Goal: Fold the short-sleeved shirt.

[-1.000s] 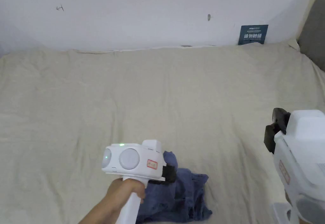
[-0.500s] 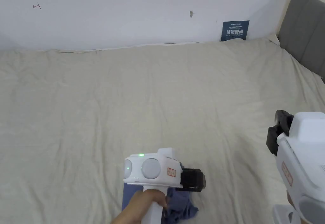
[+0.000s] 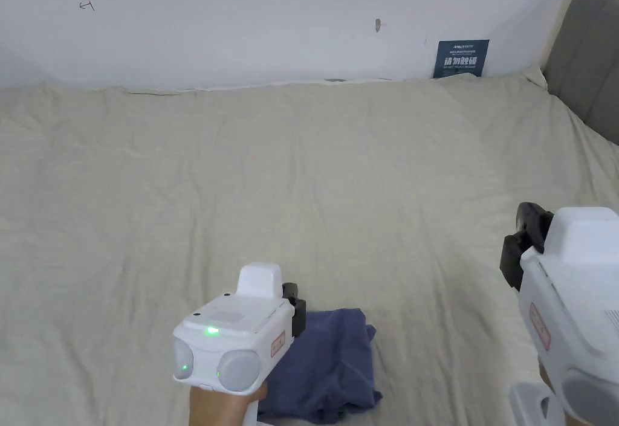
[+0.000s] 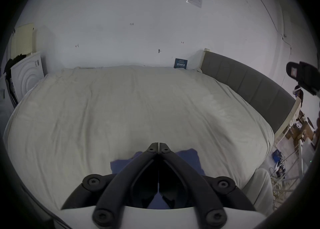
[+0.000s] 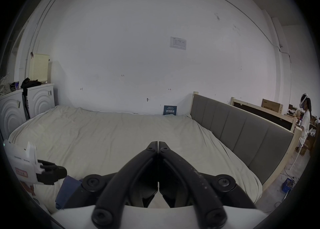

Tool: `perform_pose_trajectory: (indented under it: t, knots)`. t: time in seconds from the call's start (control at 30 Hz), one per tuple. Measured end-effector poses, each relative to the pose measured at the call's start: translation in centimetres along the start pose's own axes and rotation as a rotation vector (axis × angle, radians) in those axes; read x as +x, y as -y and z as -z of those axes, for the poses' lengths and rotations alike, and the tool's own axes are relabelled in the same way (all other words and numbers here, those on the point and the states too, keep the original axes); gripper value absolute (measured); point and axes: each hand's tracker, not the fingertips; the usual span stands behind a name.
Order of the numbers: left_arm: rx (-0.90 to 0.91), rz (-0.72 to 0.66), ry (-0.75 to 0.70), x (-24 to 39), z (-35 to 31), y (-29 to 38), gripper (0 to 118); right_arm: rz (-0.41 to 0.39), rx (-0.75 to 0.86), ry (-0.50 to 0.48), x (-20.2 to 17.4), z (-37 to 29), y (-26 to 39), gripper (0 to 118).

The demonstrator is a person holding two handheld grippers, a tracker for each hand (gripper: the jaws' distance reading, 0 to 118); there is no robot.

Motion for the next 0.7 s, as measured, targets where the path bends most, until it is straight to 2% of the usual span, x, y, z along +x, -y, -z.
perform_pose_trajectory:
  t: [0.2,0.3,0.43,0.5,0.57,0.7]
  knots:
    - [-0.049,0.054,0.007,2.7,2.3,3.9,0,0.001,-0.015,-0.010,0.1,0.2,0.6,2]
    - [-0.054,0.043,0.056,5.0,2.8,5.1,0,0.003,-0.024,0.000,0.6,0.3,0.8,2]
    - [-0.114,0.036,0.040,7.2,4.8,6.6,0,0.010,-0.032,0.015,1.4,0.2,1.3,2]
    - [-0.143,0.029,0.047,7.4,6.3,7.8,0,0.009,-0.039,0.023,1.7,0.2,1.5,2]
    - [-0.173,0.083,0.030,7.9,7.3,9.3,0,0.010,-0.051,0.028,2.0,0.3,1.9,2]
    - [-0.143,0.065,0.024,7.6,7.6,9.9,0,0.011,-0.066,0.031,2.2,0.3,2.3,2]
